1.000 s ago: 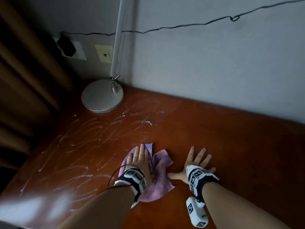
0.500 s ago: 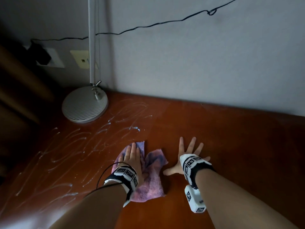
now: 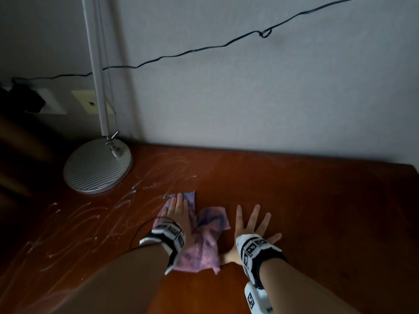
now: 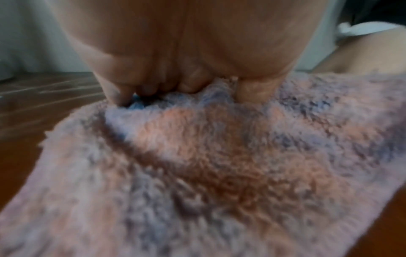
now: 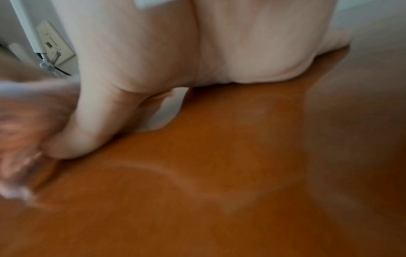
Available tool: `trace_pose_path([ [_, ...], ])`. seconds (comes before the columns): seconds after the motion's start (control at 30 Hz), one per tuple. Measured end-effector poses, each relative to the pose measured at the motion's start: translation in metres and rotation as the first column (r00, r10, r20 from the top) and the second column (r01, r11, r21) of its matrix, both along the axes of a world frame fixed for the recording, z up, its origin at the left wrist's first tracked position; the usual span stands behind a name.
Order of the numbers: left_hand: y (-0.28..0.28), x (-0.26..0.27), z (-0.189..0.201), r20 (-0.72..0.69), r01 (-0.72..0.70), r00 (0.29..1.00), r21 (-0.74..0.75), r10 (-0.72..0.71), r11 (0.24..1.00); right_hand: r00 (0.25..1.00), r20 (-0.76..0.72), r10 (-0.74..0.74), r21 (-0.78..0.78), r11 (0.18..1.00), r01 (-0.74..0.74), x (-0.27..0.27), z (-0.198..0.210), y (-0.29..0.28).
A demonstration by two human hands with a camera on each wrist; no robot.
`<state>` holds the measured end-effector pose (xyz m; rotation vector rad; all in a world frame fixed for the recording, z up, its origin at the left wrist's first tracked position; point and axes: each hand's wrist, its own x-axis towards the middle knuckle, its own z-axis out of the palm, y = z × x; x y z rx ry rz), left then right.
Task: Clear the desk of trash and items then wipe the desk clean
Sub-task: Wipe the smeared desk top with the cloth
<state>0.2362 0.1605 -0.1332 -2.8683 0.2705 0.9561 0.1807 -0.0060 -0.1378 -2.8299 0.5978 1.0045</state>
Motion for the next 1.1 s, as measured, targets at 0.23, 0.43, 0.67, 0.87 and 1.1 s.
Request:
trace_pose_path([
  [0.23, -0.021, 0.041, -0.015, 0.009, 0.111, 0.994, 0.108, -0.113, 0.988, 0.991, -0.128, 0.047, 0.097, 0.995, -0.035, 0.003, 0.005, -0.006],
  [0.43, -0.019, 0.038, -0.003, 0.063, 0.127, 0.989, 0.089, -0.133, 0.988, 0.988, -0.148, 0.046, 0.118, 0.993, -0.029, 0.006, 0.002, -0.007],
  [0.67, -0.055, 0.091, -0.012, 0.081, 0.078, 0.994, -0.009, -0.077, 0.997, 0.991, -0.131, 0.02, 0.093, 0.996, -0.008, 0.004, 0.002, -0.002],
  [0.87, -0.042, 0.059, -0.027, 0.076, 0.32, 0.943, 0.079, -0.325, 0.944, 0.991, -0.126, 0.037, 0.071, 0.997, -0.028, 0.004, 0.003, -0.002],
  [1.1, -0.068, 0.102, -0.013, 0.196, 0.233, 0.956, -0.051, -0.219, 0.971, 0.986, -0.166, 0.027, 0.035, 0.999, -0.021, 0.007, -0.001, -0.001],
])
